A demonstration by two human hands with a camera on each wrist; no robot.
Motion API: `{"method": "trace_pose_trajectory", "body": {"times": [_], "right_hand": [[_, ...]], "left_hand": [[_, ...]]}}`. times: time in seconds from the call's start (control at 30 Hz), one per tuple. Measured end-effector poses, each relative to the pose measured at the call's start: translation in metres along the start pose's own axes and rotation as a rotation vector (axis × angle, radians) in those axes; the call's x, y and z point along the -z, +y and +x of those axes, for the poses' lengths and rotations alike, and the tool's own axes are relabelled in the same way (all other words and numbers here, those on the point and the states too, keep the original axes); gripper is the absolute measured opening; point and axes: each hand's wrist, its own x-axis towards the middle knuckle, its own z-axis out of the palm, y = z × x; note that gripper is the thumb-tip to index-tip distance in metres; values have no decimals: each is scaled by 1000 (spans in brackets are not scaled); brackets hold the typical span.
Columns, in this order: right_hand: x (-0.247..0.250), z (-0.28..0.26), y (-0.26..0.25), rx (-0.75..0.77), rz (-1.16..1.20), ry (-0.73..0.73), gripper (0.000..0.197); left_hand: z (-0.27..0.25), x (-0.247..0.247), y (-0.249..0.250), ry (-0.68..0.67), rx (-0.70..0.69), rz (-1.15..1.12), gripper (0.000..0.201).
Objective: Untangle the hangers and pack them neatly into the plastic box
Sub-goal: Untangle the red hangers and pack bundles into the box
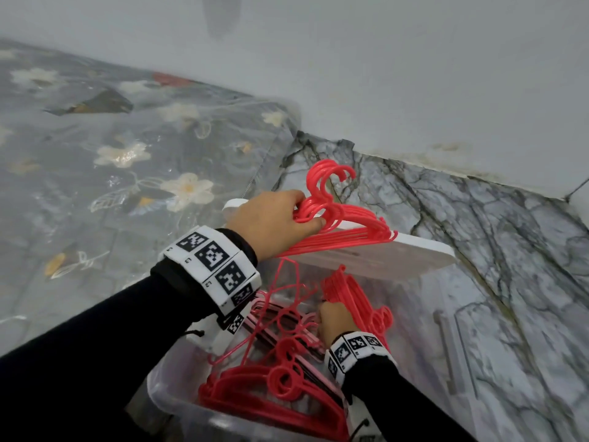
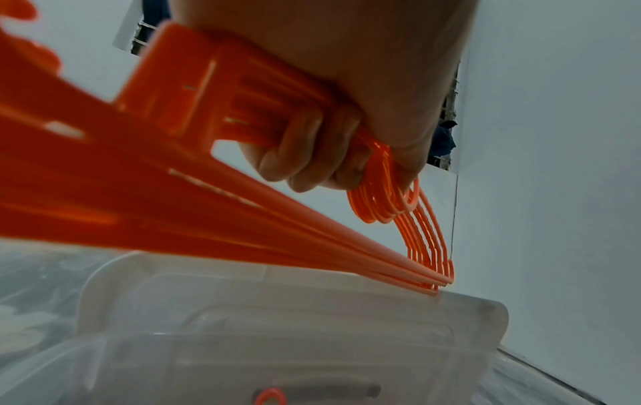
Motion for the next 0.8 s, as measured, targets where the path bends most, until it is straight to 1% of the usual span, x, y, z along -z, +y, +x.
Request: {"method": "trace_pose_trajectory", "body": {"times": [0.07, 0.17, 0.33, 0.4, 0.47, 0.53, 0.6, 0.67, 0.8], "right_hand": [[8, -2, -3, 23, -9, 14, 25], [21, -6, -9, 111, -46, 40, 26], [53, -15, -17, 244, -78, 173, 24], [70, -22, -18, 269, -56, 203, 21], [87, -32, -17, 288, 12, 209, 18], [101, -44, -16, 299, 99, 235, 14], [113, -58, -13, 319, 155, 283, 12], [125, -71, -9, 355, 191, 336, 11], [146, -92, 1, 374, 243, 393, 12]], "left_hand": [[0, -1, 0, 5, 2, -5, 40], [1, -2, 1, 8, -7, -4, 40], [2, 3, 4, 48, -40, -14, 49], [2, 7, 6, 94, -68, -23, 49], [2, 13, 8, 178, -89, -20, 46], [2, 19, 9, 257, -88, -25, 46], [1, 24, 10, 301, -76, -47, 44], [0, 26, 11, 304, -75, -44, 43], [-1, 26, 8, 242, -98, 1, 47]]}}
